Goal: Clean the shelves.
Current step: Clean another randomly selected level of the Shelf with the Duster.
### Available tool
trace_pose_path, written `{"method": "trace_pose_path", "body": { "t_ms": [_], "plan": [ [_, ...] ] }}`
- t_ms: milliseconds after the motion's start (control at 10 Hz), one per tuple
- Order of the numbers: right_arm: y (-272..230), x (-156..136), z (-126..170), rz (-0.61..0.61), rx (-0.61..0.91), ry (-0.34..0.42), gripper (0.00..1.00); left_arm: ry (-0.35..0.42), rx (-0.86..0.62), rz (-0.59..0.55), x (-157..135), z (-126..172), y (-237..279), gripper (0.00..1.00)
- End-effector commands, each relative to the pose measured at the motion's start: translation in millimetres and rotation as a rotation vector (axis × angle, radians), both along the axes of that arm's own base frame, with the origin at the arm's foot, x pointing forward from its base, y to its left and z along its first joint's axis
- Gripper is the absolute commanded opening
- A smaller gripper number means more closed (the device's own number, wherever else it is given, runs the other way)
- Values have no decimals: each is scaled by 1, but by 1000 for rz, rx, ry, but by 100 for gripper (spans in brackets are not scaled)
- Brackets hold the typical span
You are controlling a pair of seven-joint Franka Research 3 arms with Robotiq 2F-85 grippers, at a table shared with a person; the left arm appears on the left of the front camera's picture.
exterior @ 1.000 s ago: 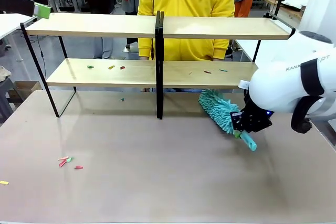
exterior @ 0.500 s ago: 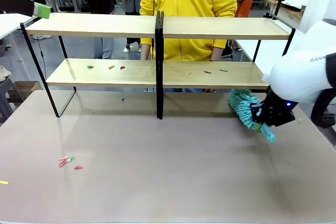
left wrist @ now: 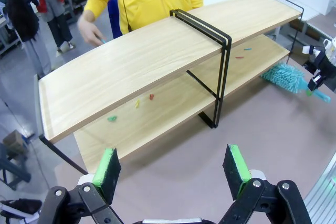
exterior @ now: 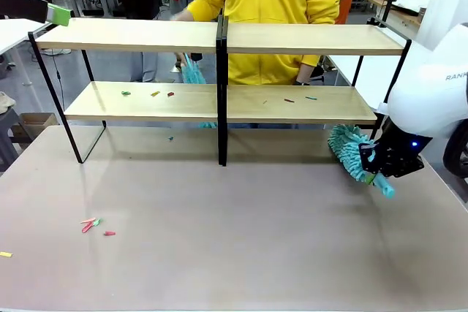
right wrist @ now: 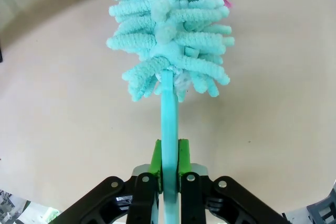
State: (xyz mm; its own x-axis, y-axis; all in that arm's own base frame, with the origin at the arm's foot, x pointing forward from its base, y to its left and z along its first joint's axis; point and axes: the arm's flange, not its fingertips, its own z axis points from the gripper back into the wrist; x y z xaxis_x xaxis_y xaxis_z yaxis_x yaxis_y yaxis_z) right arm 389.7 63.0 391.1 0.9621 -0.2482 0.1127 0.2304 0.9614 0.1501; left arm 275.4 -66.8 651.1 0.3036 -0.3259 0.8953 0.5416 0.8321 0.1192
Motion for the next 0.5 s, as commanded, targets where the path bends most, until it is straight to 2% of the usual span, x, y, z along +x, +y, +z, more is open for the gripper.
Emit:
{"method": "trace_pose_path", "body": {
  "t_ms": [0,100,300,400],
  "plan": [
    [-4,-46,-15,-19,-16,-5,12,-2,-7,6,-1,-3,0,100],
    [-4,-50,-10,-13,3,9,12,-2,-7,6,-1,-3,0,100],
    [-10,-67,6,-14,61,126,12,-2,-7,6,-1,-3,0,100],
    [-15,-79,19,-15,78,152,12,-2,-7,6,-1,-3,0,100]
  ]
}}
